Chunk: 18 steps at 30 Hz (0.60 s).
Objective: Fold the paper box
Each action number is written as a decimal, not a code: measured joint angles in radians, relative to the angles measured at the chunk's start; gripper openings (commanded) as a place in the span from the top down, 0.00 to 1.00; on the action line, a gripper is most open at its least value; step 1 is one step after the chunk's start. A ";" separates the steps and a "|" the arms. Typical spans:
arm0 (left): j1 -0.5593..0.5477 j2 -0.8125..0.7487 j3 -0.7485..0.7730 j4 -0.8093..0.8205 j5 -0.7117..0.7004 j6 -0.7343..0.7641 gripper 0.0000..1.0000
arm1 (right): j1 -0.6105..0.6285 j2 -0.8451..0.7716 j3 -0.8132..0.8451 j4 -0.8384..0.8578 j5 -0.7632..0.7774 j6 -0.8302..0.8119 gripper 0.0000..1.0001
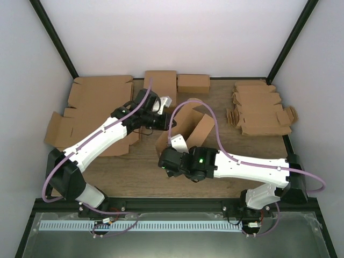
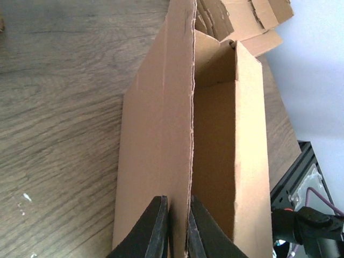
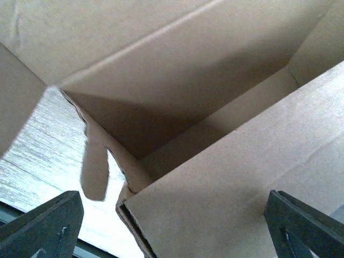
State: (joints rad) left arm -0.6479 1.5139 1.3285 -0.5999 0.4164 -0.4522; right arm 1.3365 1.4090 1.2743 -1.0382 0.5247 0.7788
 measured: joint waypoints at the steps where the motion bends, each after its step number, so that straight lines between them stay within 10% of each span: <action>1: 0.008 0.000 0.002 -0.004 0.000 0.005 0.89 | 0.000 -0.008 -0.006 0.001 -0.001 0.000 0.03; 18: 0.029 0.000 0.003 -0.012 0.026 0.030 0.89 | -0.001 -0.073 0.057 0.048 -0.084 -0.207 0.12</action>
State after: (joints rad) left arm -0.6193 1.5139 1.3319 -0.6117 0.4423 -0.4225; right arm 1.3354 1.3357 1.3312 -0.9901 0.4404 0.5720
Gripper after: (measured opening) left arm 0.106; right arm 0.950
